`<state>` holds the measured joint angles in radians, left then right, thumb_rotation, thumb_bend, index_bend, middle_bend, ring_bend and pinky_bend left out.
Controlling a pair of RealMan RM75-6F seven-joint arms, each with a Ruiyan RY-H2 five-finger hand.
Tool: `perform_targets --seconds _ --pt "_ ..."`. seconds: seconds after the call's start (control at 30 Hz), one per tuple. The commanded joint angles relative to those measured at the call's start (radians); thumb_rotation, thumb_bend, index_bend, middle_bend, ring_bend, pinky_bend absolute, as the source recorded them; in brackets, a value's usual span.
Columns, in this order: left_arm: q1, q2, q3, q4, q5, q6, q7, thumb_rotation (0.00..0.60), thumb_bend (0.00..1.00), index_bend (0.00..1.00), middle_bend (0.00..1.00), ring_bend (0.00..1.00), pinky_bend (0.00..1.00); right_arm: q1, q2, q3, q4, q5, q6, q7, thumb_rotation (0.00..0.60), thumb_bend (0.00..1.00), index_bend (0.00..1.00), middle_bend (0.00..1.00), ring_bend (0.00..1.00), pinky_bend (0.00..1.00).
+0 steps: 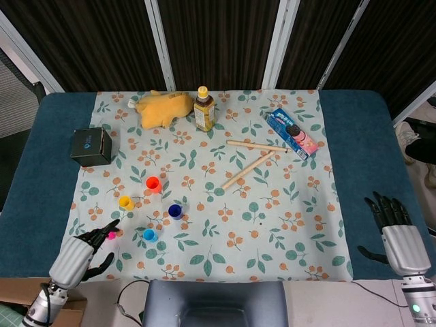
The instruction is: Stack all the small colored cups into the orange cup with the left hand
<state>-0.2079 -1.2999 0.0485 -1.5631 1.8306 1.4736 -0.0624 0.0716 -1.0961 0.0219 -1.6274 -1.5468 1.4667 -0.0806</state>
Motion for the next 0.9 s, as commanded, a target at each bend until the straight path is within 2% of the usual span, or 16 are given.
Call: perform_targets --seconds 0.03,0.1,0.2,0.37,0.57,0.9 --pt "-0.09 -0.045 -0.031 -0.15 -0.085 -0.183 0.057 0.6 0.42 0.06 0.85 0.96 1.0 0.002 -0.004 -0.001 0.001 0.0 -0.005 -0.005 0.6 0.14 0.0 0.0 0.0 0.0" --pt "-0.113 -0.064 -0.051 -0.201 -0.126 -0.233 0.122 0.6 0.41 0.08 0.93 1.0 1.0 0.004 -0.005 -0.001 0.0 0.002 -0.01 -0.006 0.6 0.14 0.0 0.0 0.0 0.0" --pt "-0.144 -0.129 -0.097 -0.243 -0.196 -0.286 0.266 0.6 0.38 0.1 0.98 1.0 1.0 0.007 -0.005 -0.001 0.0 0.006 -0.018 -0.004 0.6 0.14 0.0 0.0 0.0 0.0" --pt "-0.204 -0.26 -0.182 -0.251 -0.399 -0.372 0.474 0.6 0.36 0.13 1.0 1.0 1.0 0.009 0.002 -0.001 -0.001 0.007 -0.023 0.008 0.6 0.14 0.0 0.0 0.0 0.0" --pt "-0.272 -0.401 -0.256 -0.169 -0.577 -0.381 0.64 0.6 0.36 0.18 1.0 1.0 1.0 0.011 0.009 0.0 -0.002 0.014 -0.029 0.02 0.6 0.14 0.0 0.0 0.0 0.0" --pt "-0.356 -0.534 -0.309 0.032 -0.684 -0.34 0.747 0.6 0.35 0.22 1.0 1.0 1.0 0.011 0.02 0.002 -0.004 0.018 -0.031 0.04 0.6 0.14 0.0 0.0 0.0 0.0"
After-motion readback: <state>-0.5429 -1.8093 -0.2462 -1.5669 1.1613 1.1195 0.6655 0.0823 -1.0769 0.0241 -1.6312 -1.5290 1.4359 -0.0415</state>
